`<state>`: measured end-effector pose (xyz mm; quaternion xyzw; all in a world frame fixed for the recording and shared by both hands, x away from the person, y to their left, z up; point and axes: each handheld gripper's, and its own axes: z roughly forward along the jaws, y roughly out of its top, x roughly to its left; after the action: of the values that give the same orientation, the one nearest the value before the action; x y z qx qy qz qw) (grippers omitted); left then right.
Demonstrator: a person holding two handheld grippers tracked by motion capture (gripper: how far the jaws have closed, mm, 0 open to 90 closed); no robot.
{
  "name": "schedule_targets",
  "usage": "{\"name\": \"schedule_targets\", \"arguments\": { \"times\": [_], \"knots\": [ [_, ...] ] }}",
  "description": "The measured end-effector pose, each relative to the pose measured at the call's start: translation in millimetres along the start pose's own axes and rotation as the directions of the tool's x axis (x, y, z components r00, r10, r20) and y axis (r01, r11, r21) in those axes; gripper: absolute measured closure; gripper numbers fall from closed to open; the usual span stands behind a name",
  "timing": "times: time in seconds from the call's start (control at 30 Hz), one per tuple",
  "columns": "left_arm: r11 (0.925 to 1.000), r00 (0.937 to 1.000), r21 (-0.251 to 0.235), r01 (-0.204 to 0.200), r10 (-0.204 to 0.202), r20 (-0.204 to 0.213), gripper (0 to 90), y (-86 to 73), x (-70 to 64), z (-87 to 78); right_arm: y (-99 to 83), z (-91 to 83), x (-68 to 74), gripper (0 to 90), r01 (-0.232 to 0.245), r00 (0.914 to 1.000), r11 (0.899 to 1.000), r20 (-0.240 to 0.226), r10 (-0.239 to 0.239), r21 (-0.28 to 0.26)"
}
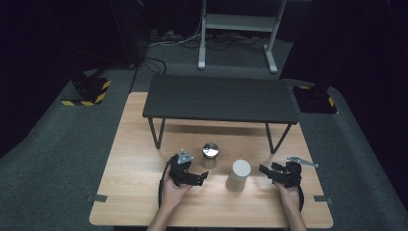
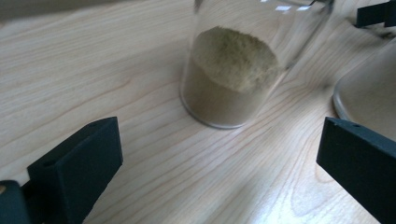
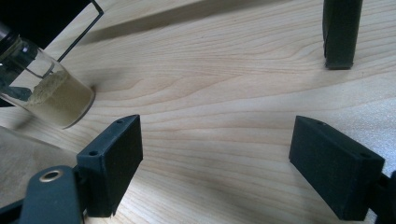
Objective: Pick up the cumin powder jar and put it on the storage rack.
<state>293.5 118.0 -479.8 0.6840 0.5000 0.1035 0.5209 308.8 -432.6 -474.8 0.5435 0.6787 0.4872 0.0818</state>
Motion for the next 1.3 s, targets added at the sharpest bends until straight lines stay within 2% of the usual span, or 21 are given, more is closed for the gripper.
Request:
{"name": "schedule_targets", "arguments": {
  "times": [0.13, 0.3, 0.33, 0.67, 0.9, 0.97, 1.03, 1.2, 1.3],
  "knots": [
    [1.0, 0.9999, -0.002, -0.007, 0.007, 0.013, 0.6, 3.4, -2.2, 1.9, 0.1, 0.0, 0.2, 16.8, 0.001, 1.0, 1.0, 0.0, -0.001, 0.0],
    [0.9988, 0.9987, 0.001, -0.049, 0.049, 0.011, 0.7, 8.1, -9.2, 3.9, -0.2, 0.2, 0.8, 16.7, 0.0, 1.0, 1.0, 0.002, 0.0, -0.001],
    [0.9489, 0.9632, 0.165, -0.269, 0.266, 0.038, 0.6, 37.8, 1.2, -4.7, -0.2, 0.2, 0.8, 16.6, 0.0, 1.0, 1.0, 0.003, 0.0, -0.001],
    [0.9474, 0.9591, 0.149, -0.283, 0.28, 0.041, 0.7, 46.9, -4.8, 0.5, -0.3, 0.3, 1.5, 16.6, 0.0, 1.0, 1.0, 0.004, 0.0, -0.001],
    [0.9424, 0.9542, 0.15, -0.299, 0.295, 0.052, 0.9, 54.0, -9.7, 9.5, -0.5, 0.4, 1.9, 16.6, -0.003, 1.0, 1.0, 0.005, 0.003, -0.002],
    [0.9431, 0.9547, 0.148, -0.298, 0.293, 0.055, 1.3, 55.8, -10.2, 11.9, -0.6, 0.4, 1.9, 16.6, -0.003, 1.0, 1.0, 0.005, 0.003, -0.002],
    [0.9475, 0.9582, 0.143, -0.286, 0.28, 0.059, 1.7, 57.0, -9.8, 14.6, -0.6, 0.3, 1.6, 16.5, -0.003, 1.0, 1.0, 0.004, 0.003, -0.002],
    [0.9474, 0.9591, 0.15, -0.283, 0.277, 0.058, 2.5, 62.1, -11.2, 21.2, -0.5, 0.4, 1.2, 16.6, -0.003, 1.0, 1.0, 0.001, 0.003, -0.002],
    [0.9441, 0.9568, 0.155, -0.291, 0.286, 0.051, 3.1, 64.9, -13.3, 25.0, -0.4, 0.3, 1.1, 16.5, -0.003, 1.0, 1.0, 0.001, 0.003, -0.001]
  ]
}}
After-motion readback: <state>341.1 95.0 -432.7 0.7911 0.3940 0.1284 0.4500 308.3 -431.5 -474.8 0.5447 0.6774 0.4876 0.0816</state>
